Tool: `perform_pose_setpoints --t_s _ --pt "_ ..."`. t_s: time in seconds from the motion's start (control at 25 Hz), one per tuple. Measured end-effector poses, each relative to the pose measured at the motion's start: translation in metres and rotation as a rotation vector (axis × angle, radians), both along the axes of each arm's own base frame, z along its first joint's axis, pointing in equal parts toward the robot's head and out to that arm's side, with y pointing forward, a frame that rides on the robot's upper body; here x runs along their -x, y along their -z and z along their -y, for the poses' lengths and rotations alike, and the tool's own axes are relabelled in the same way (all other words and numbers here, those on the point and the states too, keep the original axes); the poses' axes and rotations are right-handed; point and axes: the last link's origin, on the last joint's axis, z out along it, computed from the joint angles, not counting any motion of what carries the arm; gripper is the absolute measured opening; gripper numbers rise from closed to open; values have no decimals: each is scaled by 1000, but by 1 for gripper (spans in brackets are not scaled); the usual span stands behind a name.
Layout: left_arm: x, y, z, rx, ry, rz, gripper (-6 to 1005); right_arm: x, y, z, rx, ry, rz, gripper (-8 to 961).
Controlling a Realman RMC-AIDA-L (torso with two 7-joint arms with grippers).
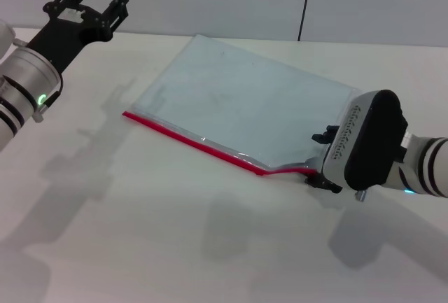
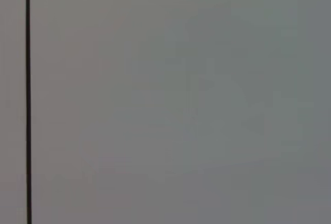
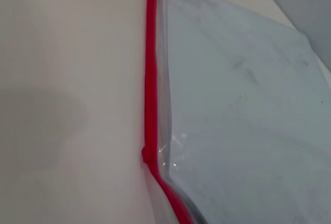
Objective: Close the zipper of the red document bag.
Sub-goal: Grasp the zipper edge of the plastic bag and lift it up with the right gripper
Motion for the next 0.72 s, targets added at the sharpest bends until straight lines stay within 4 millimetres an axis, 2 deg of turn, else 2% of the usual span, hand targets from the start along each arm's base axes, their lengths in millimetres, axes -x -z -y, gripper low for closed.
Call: perform_pose_setpoints --t_s 0.72 --pt "-2 0 0 0 7 5 614 11 3 -10 -5 -3 -39 645"
